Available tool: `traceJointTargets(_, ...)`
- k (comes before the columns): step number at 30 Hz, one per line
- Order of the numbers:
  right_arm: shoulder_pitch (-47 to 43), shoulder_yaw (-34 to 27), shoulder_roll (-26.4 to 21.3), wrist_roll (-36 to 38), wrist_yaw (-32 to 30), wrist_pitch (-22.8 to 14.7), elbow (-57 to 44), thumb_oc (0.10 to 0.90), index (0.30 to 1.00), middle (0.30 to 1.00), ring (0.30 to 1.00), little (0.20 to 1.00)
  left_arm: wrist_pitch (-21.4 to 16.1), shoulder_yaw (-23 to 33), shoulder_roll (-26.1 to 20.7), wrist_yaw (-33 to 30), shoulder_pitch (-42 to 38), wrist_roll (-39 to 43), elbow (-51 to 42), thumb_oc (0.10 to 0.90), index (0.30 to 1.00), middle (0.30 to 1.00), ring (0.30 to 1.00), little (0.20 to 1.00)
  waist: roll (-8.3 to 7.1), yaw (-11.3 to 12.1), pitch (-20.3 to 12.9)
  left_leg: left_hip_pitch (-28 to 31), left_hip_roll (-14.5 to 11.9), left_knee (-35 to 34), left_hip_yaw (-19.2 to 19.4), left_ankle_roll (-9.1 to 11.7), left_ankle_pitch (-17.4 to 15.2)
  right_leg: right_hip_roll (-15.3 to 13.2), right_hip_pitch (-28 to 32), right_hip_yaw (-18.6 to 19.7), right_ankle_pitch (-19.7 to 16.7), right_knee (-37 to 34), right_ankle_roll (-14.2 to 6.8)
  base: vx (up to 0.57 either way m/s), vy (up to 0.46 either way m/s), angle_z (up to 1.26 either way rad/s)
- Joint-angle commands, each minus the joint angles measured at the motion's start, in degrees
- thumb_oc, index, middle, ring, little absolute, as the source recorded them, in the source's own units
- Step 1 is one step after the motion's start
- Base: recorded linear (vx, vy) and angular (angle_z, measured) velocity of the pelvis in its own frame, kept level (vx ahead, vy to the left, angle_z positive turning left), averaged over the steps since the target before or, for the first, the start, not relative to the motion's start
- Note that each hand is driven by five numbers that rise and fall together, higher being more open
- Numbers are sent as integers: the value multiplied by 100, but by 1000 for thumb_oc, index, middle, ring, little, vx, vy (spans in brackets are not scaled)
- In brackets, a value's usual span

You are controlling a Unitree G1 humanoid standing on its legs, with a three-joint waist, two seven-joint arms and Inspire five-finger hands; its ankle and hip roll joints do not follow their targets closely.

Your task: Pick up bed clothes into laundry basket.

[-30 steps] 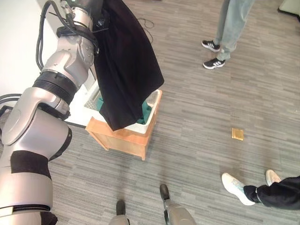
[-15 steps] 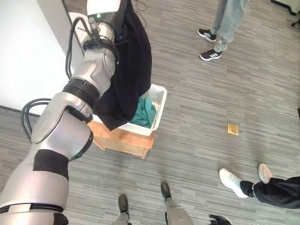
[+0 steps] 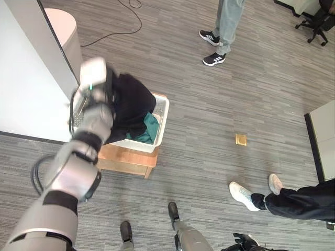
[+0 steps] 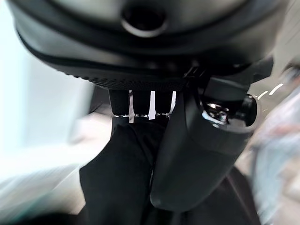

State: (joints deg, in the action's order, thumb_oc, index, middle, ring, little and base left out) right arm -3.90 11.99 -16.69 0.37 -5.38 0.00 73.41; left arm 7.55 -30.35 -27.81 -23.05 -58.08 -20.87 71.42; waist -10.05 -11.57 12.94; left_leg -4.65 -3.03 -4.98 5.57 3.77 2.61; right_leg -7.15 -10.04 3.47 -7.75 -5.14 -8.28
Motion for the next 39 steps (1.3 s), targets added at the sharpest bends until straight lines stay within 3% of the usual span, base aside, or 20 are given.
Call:
traceJointTargets(1, 220, 155, -426, -106, -342, 35, 111, 800, 900, 900, 900, 900, -37, 386, -279, -395, -222, -300, 252, 400, 300, 300, 300, 300, -125, 320, 136, -364, -176, -2, -300, 44, 122, -227, 175, -8, -12, 101, -546, -62, -61, 14)
traceJointTargets(7, 279, 265, -312, -220, -386, 26, -59, 800, 900, 900, 900, 900, -99, 492, -316, -366, 413, -428, 78, 400, 300, 300, 300, 300, -257, 394, 182, -384, -208, -2, -309, 48, 121, -203, 163, -47, -54, 138, -563, -31, -36, 8)
traceJointTargets(8, 282, 309, -275, -264, -395, 11, -94, 800, 900, 900, 900, 900, -146, 438, -240, -335, 609, -535, -5, 800, 900, 900, 900, 900, -258, 416, 190, -365, -216, -2, -311, 47, 107, -205, 188, -60, -24, 158, -544, 0, 0, 0)
traceJointTargets(16, 321, 270, -265, -279, -460, 18, -148, 800, 900, 900, 900, 900, -206, 382, 263, -443, 744, -465, -323, 800, 900, 900, 900, 900, -189, 386, 171, -267, -240, -2, -316, 78, 76, -218, 261, -117, 66, 199, -494, 10, -22, 2)
traceJointTargets(23, 441, 163, -310, -304, -527, 37, -47, 800, 900, 900, 900, 900, -410, 112, 756, -519, 593, -316, -884, 800, 900, 900, 900, 900, 25, 214, 16, -151, -219, -2, -225, 95, 21, -253, 350, -103, 89, 125, -473, 46, -31, -1)
traceJointTargets(32, 532, 182, -415, -339, -483, -1, 54, 800, 900, 900, 900, 900, -612, -150, 1111, -526, -276, -78, -1254, 800, 900, 900, 900, 900, 306, -8, -142, -84, -196, -2, -143, 107, -16, -250, 371, 20, 107, 97, -462, 14, -5, -2)
traceJointTargets(39, 468, 171, -473, -277, -430, -47, 29, 800, 900, 900, 900, 900, -522, -310, 991, -686, -1271, -215, -1381, 800, 900, 900, 900, 900, 536, -131, -296, 41, -174, -2, -69, 106, -60, -253, 451, 65, 145, 96, -465, 40, 9, -10)
